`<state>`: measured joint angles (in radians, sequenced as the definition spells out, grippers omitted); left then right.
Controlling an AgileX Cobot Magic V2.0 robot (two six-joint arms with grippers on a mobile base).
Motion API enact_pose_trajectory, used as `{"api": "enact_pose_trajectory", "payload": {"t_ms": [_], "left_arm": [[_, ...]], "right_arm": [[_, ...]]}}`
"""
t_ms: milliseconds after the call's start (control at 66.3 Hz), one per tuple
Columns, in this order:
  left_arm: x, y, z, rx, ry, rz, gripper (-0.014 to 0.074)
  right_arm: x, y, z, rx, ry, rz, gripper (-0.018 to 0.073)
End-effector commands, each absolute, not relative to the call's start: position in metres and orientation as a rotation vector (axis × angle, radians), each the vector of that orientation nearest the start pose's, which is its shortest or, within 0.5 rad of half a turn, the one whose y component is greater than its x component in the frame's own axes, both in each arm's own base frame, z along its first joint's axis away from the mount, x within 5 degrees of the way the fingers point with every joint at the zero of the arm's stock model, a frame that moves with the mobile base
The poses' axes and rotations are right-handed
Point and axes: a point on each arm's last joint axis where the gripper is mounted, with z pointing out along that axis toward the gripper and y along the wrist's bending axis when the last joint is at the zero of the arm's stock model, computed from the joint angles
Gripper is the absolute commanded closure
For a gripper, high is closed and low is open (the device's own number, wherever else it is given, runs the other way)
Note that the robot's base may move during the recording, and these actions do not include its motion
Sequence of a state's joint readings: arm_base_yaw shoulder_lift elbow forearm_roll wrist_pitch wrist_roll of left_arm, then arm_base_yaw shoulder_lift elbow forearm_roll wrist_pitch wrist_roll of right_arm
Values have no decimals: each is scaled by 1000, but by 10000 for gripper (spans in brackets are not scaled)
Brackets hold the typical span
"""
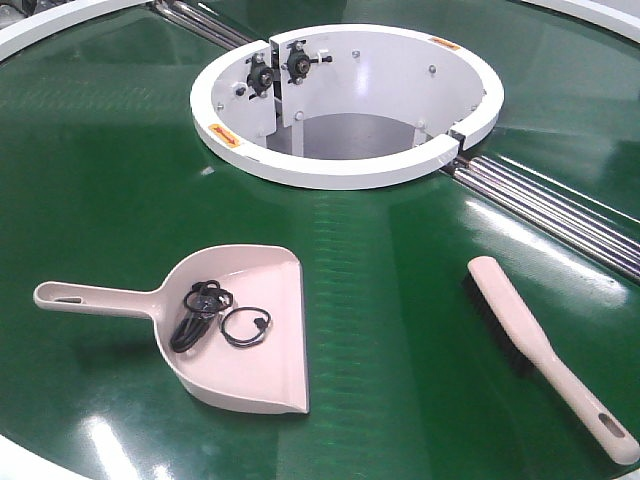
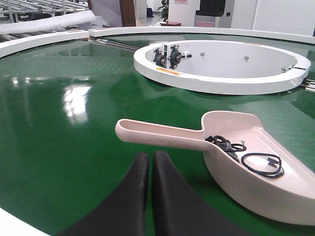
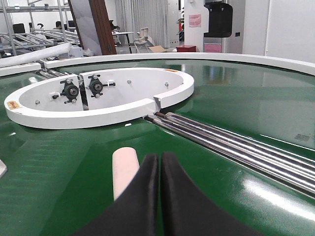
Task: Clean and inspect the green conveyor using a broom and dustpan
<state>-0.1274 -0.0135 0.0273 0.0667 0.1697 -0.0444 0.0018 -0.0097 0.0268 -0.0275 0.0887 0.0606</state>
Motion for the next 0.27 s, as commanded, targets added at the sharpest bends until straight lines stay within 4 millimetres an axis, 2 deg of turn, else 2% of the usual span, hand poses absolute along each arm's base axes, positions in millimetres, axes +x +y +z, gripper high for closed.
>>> {"api": "enact_pose_trajectory", "payload": {"t_ms": [0, 257], "left_arm": [[56, -7, 185, 115, 1615, -88, 603], [56, -7, 185, 115, 1615, -88, 603]], "right_arm": [[56, 0, 197, 23, 1519, 18, 569], [56, 0, 197, 23, 1519, 18, 569]]}}
